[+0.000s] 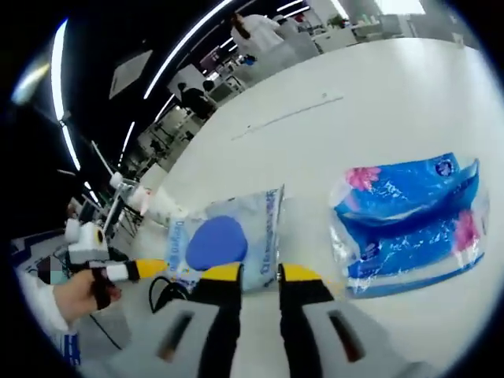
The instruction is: Arrange the tabletop items into an orderly group along one side of the table until the central work area is clear of visible clutter.
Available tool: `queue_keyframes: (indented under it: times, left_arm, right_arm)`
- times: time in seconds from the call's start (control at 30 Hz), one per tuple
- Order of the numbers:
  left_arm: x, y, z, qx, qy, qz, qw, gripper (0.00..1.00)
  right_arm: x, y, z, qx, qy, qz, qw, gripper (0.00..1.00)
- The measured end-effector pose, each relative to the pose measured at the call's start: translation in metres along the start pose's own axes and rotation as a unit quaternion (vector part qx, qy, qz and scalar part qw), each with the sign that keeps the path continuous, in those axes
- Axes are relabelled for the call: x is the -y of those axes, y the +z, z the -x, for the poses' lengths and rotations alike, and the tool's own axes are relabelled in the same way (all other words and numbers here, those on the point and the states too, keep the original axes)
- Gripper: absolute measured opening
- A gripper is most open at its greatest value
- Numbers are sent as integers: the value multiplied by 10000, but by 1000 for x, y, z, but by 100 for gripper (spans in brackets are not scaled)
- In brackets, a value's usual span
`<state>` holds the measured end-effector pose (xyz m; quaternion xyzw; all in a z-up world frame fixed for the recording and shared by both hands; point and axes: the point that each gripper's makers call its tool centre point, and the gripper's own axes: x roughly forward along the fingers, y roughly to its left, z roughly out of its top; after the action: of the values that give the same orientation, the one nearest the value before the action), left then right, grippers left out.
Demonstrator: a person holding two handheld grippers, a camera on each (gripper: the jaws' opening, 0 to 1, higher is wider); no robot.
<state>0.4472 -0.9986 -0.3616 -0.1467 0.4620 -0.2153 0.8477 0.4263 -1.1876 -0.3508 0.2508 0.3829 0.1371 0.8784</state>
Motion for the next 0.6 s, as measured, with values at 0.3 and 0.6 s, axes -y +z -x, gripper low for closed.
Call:
queue_keyframes:
  times: [0.3,0.6]
  left_arm:
    - [-4,2,-8,-23,71,-181,9998,0]
    - [8,28,-3,430,223,-1132,9924,0]
  right_arm:
    - [0,2,1,249,-112,230,9994,0]
    - [-12,24,11,583,-146,892,9942,0]
